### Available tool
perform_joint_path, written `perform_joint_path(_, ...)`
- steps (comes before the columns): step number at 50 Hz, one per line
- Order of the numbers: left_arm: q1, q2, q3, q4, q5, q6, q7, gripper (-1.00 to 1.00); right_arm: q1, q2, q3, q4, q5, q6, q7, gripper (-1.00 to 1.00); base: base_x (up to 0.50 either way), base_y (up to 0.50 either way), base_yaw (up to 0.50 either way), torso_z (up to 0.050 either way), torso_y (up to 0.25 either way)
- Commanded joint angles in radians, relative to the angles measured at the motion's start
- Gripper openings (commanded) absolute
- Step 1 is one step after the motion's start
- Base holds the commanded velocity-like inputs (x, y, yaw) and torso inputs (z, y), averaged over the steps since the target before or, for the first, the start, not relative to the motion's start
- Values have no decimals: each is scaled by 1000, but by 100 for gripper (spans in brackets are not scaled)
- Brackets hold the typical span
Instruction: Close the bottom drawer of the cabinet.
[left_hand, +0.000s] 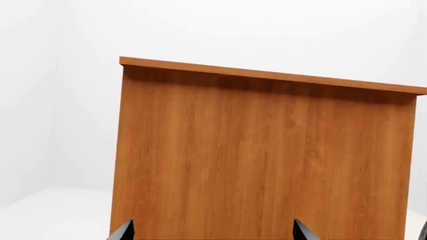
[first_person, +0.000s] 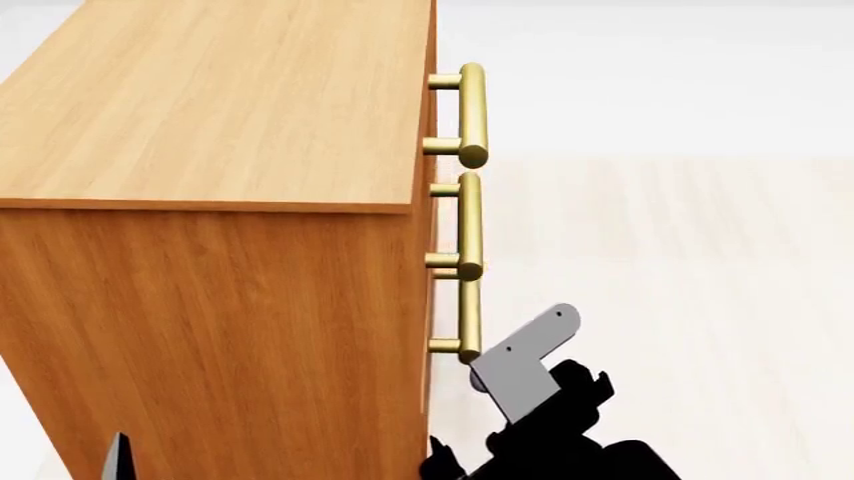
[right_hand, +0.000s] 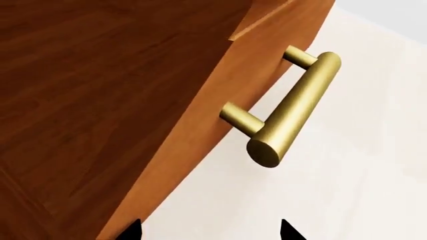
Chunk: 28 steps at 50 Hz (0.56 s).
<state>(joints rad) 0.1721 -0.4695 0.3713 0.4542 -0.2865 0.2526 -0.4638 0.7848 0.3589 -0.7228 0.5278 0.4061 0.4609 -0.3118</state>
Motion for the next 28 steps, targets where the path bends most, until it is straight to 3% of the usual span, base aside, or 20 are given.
perform_joint_path(1,-3,15,-14,-24,14,15,19,100,26,-55,10,68,27,-51,-60,100,0,0,0,0,0)
perform_joint_path(28,-9,13,-11,-32,8,20,18,100,40,-77,-12,111,14,-67,-75,100,2,2,4,0,0)
